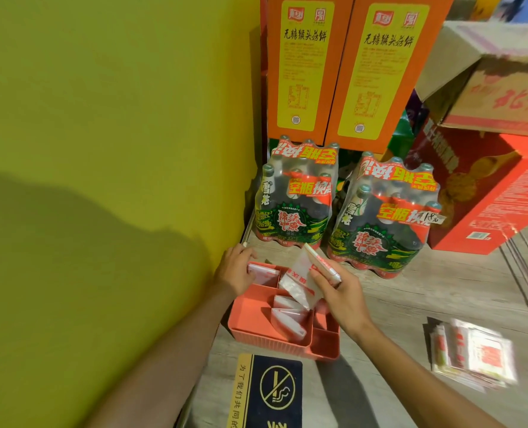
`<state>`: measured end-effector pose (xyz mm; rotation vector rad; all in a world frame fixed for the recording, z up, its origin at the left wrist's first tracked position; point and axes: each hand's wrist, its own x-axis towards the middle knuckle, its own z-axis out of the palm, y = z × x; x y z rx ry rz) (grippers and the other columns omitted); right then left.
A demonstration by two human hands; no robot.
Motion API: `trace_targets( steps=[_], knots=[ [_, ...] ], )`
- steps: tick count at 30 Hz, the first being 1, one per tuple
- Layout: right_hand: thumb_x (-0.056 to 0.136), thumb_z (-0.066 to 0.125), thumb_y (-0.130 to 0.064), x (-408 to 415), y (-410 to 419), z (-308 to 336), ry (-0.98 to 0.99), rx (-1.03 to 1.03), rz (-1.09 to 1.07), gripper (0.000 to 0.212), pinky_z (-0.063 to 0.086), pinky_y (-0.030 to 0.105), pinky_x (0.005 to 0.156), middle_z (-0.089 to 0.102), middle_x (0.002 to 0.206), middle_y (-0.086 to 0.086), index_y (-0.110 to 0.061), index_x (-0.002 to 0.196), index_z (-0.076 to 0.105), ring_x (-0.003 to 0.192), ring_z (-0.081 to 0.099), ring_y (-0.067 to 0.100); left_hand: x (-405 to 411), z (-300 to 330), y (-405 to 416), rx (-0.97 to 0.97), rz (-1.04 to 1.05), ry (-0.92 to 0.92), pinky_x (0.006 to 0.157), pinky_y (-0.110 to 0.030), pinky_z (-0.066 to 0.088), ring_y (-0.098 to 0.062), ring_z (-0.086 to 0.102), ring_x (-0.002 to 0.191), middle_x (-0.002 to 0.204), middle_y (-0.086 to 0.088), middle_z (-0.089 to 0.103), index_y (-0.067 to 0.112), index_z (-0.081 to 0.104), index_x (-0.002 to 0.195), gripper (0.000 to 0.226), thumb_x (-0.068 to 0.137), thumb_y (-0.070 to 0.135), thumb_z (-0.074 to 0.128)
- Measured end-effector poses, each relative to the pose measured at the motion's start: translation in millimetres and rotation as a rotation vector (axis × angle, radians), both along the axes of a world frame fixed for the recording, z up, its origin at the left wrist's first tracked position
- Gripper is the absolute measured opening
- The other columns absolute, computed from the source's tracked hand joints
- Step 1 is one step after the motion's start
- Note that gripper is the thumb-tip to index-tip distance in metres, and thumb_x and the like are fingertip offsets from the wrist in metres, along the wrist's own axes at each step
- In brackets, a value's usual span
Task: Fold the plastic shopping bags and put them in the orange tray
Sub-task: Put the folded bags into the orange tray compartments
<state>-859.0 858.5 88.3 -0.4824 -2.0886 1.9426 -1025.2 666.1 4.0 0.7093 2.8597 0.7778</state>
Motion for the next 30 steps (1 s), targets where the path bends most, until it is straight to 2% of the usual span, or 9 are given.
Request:
trace_targets(
  steps=[4, 7, 9, 11, 13, 17, 20, 24, 30],
  knots=[
    [0.095, 0.065, -0.005, -11.3, -8.1, 1.2, 0.01, -0.059, 0.02, 0.029, 0.056, 0.018, 0.071, 0.075, 0.092, -0.018, -0.03, 0.11, 0.066, 0.091, 0.071, 0.001, 13.4, 23.7, -5.1, 0.413, 0.079, 0.021, 0.096, -0.032, 0.044, -0.019, 0.052, 0.112, 0.12, 0.004, 0.061, 0.024, 0.067, 0.115, 0.033, 0.086, 0.009, 0.065],
    [0.096, 0.065, -0.01, -19.1, -13.3, 3.4, -0.032, 0.014, 0.131, 0.023, 0.058, 0.022, 0.07, 0.075, 0.095, -0.013, -0.021, 0.115, 0.067, 0.091, 0.072, 0.005, 36.2, 61.2, -7.9, 0.757, -0.019, -0.316, 0.091, -0.026, 0.053, -0.013, 0.065, 0.107, 0.118, 0.004, 0.068, 0.027, 0.067, 0.114, 0.025, 0.09, 0.025, 0.065],
    [0.097, 0.066, -0.015, -24.6, -12.9, 4.9, -0.068, 0.167, 0.265, 0.019, 0.059, 0.03, 0.068, 0.073, 0.096, -0.005, -0.025, 0.113, 0.063, 0.087, 0.072, 0.012, 45.1, 76.3, -9.9, 0.768, -0.119, -0.534, 0.092, -0.023, 0.052, -0.01, 0.065, 0.113, 0.122, 0.002, 0.068, 0.029, 0.066, 0.122, 0.033, 0.089, 0.026, 0.071],
    [0.097, 0.066, -0.024, -30.7, -11.1, 4.9, -0.108, 0.391, 0.396, 0.017, 0.057, 0.046, 0.069, 0.07, 0.091, 0.001, -0.036, 0.106, 0.058, 0.08, 0.069, 0.022, 47.3, 80.3, -12.7, 0.734, -0.174, -0.55, 0.093, -0.025, 0.051, -0.012, 0.064, 0.114, 0.118, 0.006, 0.069, 0.033, 0.069, 0.117, 0.033, 0.086, 0.024, 0.076],
    [0.095, 0.069, -0.028, -34.8, -11.4, 6.8, -0.111, 0.472, 0.439, 0.017, 0.056, 0.049, 0.072, 0.07, 0.089, 0.0, -0.037, 0.104, 0.057, 0.079, 0.067, 0.02, 46.3, 82.0, -15.2, 0.751, -0.178, -0.509, 0.084, -0.024, 0.05, -0.013, 0.066, 0.104, 0.106, 0.007, 0.072, 0.028, 0.073, 0.104, 0.02, 0.086, 0.018, 0.076],
    [0.085, 0.08, -0.017, -32.5, -12.0, 13.3, -0.074, 0.25, 0.342, 0.032, 0.06, 0.035, 0.077, 0.073, 0.097, -0.011, -0.021, 0.114, 0.065, 0.088, 0.07, 0.007, 47.4, 79.3, -19.8, 0.898, -0.036, -0.432, 0.082, -0.026, 0.052, -0.014, 0.068, 0.096, 0.102, -0.002, 0.072, 0.012, 0.067, 0.1, 0.017, 0.084, 0.016, 0.073],
    [0.08, 0.082, -0.003, -24.6, 0.2, 11.9, -0.084, -0.031, 0.361, 0.044, 0.049, 0.022, 0.073, 0.071, 0.083, -0.009, -0.01, 0.119, 0.064, 0.078, 0.067, 0.007, 51.0, 72.7, -21.5, 1.092, 0.221, -0.484, 0.086, -0.036, 0.057, -0.02, 0.07, 0.101, 0.103, -0.004, 0.072, 0.011, 0.063, 0.104, 0.035, 0.078, 0.029, 0.078],
    [0.083, 0.071, 0.012, -17.8, 12.6, 14.6, -0.104, -0.207, 0.405, 0.055, 0.056, 0.027, 0.089, 0.073, 0.118, 0.011, -0.009, 0.132, 0.058, 0.111, 0.07, 0.023, 61.3, 69.7, -15.7, 1.223, 0.38, -0.62, 0.074, -0.026, 0.059, -0.016, 0.073, 0.093, 0.108, -0.01, 0.07, 0.007, 0.056, 0.106, 0.024, 0.09, 0.009, 0.074],
    [0.1, 0.057, -0.011, -23.2, 5.4, 13.6, -0.107, -0.227, 0.385, 0.03, 0.057, 0.033, 0.093, 0.073, 0.119, 0.004, -0.016, 0.129, 0.065, 0.11, 0.07, 0.019, 69.0, 59.3, -13.7, 1.163, 0.401, -0.671, 0.072, -0.028, 0.059, -0.02, 0.072, 0.101, 0.113, -0.008, 0.071, 0.008, 0.056, 0.116, 0.032, 0.089, -0.003, 0.07]
  ],
)
